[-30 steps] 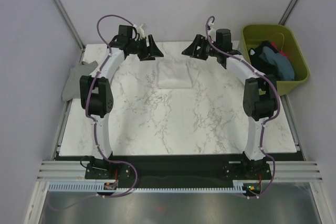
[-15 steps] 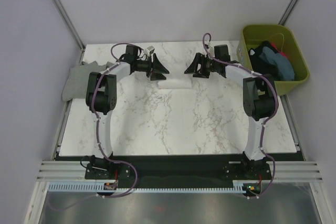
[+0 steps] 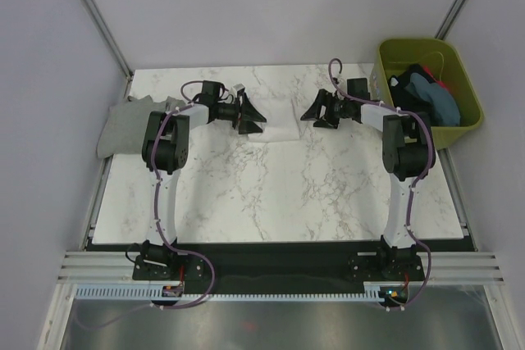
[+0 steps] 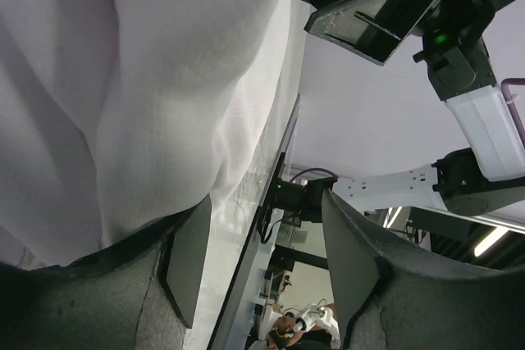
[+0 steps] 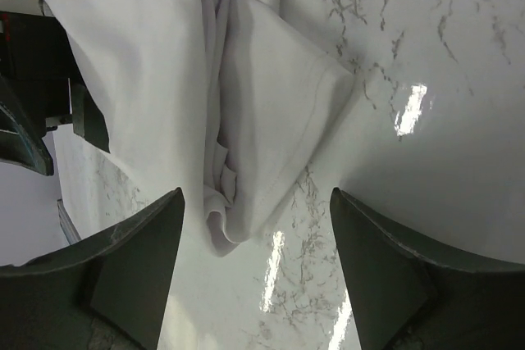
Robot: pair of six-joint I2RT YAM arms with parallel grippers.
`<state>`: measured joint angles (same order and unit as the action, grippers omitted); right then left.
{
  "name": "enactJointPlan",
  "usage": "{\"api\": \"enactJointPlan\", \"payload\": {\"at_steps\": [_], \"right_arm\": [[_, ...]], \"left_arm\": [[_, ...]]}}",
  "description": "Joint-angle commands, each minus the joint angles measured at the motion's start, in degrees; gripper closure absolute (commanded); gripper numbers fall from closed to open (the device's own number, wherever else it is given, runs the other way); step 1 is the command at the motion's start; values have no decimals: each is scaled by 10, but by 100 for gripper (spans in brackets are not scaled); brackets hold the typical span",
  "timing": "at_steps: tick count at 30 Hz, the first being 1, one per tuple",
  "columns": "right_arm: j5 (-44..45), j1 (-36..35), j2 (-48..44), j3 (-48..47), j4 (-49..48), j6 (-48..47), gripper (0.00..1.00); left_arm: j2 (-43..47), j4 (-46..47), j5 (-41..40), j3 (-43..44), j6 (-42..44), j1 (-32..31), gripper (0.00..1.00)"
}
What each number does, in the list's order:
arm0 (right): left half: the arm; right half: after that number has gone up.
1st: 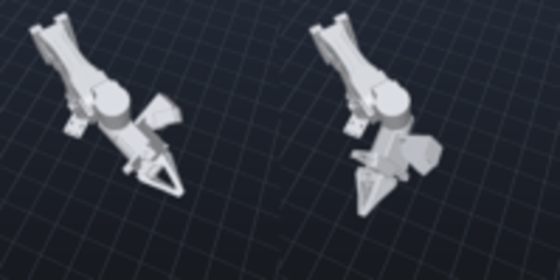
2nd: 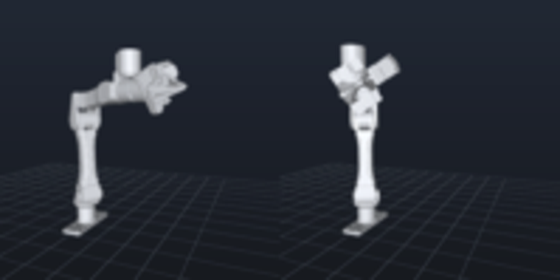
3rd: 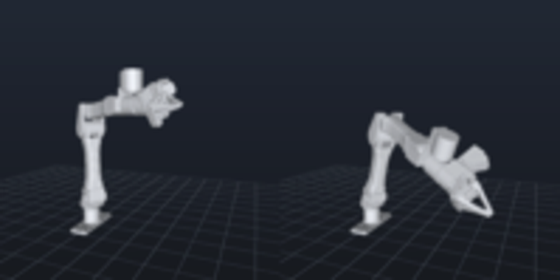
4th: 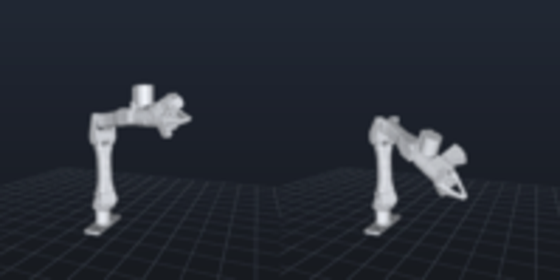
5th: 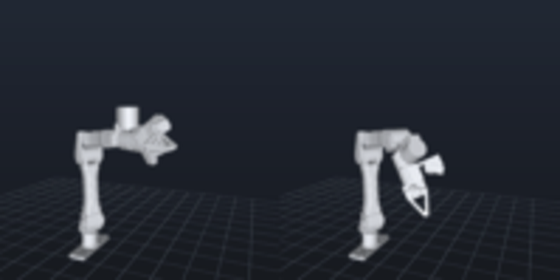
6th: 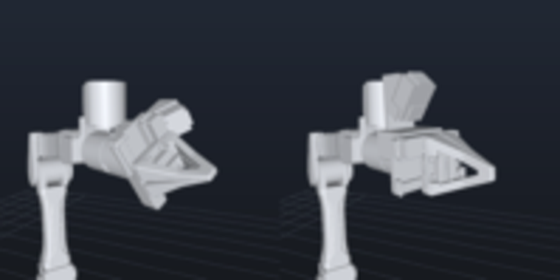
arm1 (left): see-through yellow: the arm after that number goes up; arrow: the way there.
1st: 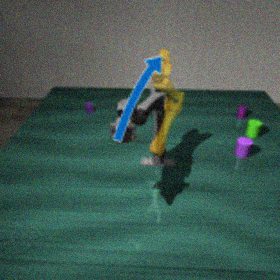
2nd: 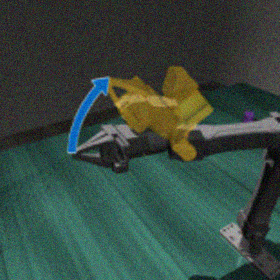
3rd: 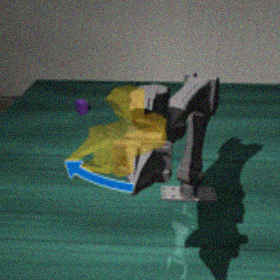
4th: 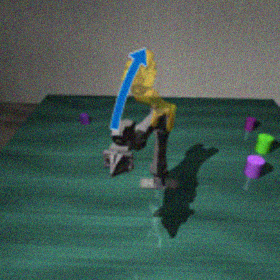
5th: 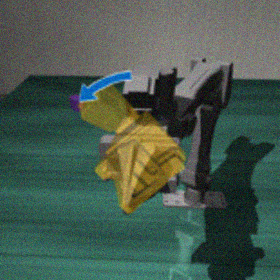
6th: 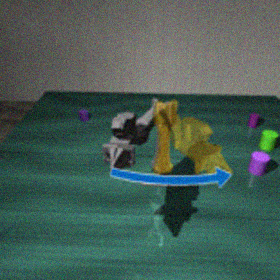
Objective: Fold and stack the t-shirts
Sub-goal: Fold the tshirt
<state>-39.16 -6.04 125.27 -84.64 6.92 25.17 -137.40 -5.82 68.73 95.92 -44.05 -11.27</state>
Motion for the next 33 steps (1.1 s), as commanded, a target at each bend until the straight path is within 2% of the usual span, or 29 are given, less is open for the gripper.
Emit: {"api": "enactJointPlan", "payload": {"at_steps": [1,13,17,21,27,33], "right_arm": [[-19,-5,35,-15,-8,-14,19],[-51,-11,78,-33,-41,27,19],[-51,-15,76,-33,-41,27,19],[-44,-13,33,-57,-9,8,20],[-81,-19,2,-105,-15,47,20],[-101,-48,8,-125,-56,80,20]], "left_arm": [[-3,12,15,7,-12,-2,36],[0,10,24,14,6,-7,36],[37,4,31,54,29,-7,27],[79,-1,21,83,35,17,21],[77,-93,-17,102,116,56,22],[26,-158,-68,133,181,69,23]]}}
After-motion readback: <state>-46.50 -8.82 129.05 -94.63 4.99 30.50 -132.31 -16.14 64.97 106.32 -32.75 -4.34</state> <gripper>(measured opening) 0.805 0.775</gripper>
